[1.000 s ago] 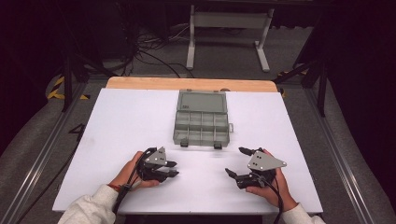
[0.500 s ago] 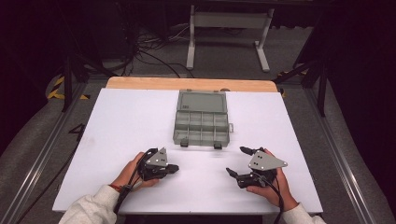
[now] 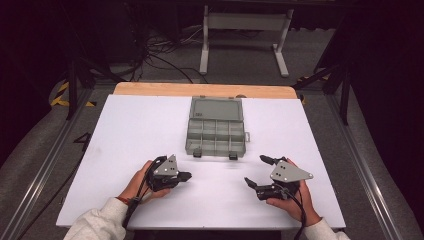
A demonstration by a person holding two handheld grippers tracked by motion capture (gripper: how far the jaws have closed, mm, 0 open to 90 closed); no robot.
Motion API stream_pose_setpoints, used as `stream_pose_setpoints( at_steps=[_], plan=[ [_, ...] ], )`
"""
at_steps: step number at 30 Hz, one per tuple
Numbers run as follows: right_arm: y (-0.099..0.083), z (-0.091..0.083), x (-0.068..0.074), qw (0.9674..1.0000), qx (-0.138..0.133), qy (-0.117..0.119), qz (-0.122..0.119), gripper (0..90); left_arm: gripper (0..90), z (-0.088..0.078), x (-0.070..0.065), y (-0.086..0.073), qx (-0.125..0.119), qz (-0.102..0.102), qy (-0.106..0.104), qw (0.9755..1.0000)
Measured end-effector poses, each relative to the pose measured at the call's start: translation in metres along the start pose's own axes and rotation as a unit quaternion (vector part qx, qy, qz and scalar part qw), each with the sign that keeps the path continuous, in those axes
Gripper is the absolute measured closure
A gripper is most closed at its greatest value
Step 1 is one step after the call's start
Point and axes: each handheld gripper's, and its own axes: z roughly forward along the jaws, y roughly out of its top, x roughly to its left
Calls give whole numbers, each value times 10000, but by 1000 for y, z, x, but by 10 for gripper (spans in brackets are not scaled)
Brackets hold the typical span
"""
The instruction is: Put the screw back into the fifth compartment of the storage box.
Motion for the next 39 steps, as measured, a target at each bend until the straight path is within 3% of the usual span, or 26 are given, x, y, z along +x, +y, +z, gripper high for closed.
stream_pose_setpoints(
  at_steps=[8,17,39],
  plan=[
    [-1,0,-3,10000,-9,-49,66,155,879,-7,8,17,-395,38,299,9988],
    [1,2,2,10000,4,25,6,153,879,-17,16,27,-651,23,521,9965],
    [2,5,6,9999,58,22,-85,153,879,-21,30,43,-1038,-67,688,9922]
  ],
)
